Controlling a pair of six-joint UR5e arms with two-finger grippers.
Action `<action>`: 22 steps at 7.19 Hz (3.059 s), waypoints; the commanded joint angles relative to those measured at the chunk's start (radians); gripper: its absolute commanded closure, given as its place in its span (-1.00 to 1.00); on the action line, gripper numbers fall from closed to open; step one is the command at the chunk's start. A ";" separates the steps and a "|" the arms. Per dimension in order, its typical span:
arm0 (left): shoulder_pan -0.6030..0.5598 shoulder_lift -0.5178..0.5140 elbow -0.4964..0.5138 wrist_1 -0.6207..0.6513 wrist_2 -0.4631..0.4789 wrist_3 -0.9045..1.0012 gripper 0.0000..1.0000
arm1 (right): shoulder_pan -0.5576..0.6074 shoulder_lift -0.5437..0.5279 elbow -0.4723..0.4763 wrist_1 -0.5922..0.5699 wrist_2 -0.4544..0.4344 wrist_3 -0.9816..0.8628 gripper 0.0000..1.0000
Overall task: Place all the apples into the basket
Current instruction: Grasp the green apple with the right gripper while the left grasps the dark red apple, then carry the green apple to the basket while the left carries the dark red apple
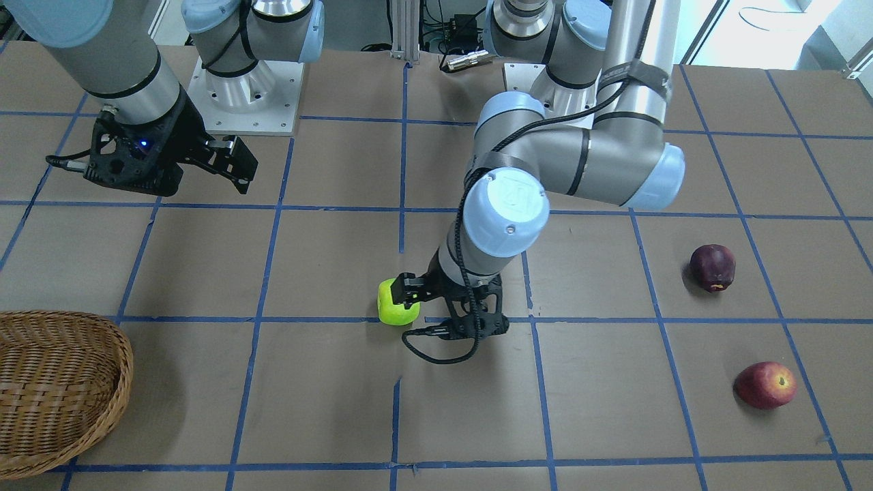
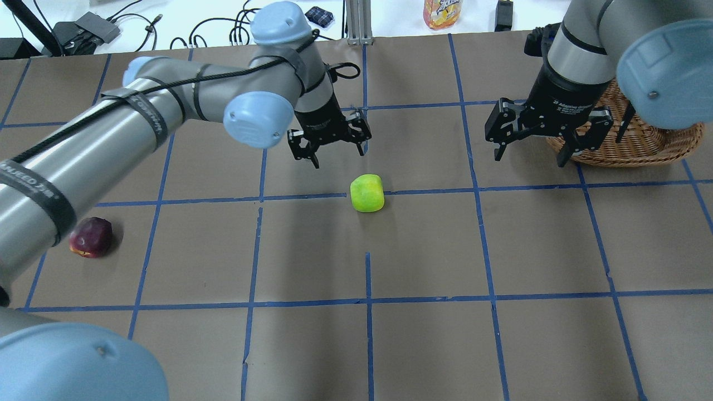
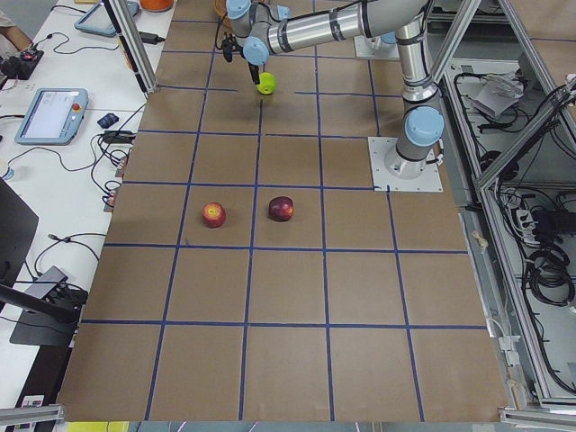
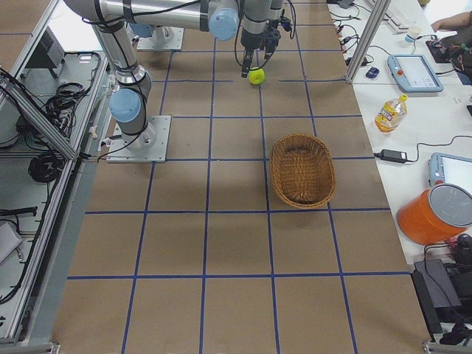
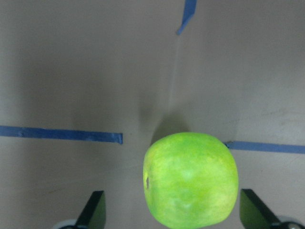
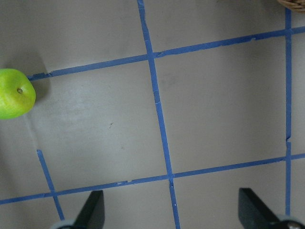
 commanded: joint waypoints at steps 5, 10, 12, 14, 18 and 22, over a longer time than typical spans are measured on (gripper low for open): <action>0.502 0.143 -0.040 -0.293 0.392 0.860 -1.00 | 0.311 0.260 -0.004 -0.360 0.038 0.319 -1.00; 0.777 0.103 -0.367 0.151 0.425 1.203 -1.00 | 0.418 0.449 -0.006 -0.580 0.015 0.322 -1.00; 0.779 0.069 -0.381 0.158 0.441 1.194 -1.00 | 0.427 0.494 -0.005 -0.611 0.015 0.322 -1.00; 0.779 0.037 -0.392 0.161 0.453 1.197 -1.00 | 0.427 0.513 0.005 -0.651 -0.008 0.324 -0.91; 0.680 0.092 -0.326 0.117 0.364 1.124 0.69 | 0.403 0.470 -0.011 -0.608 -0.022 0.316 1.00; 0.343 0.114 -0.133 -0.187 0.099 0.472 0.67 | 0.037 0.282 -0.011 -0.524 -0.103 0.094 1.00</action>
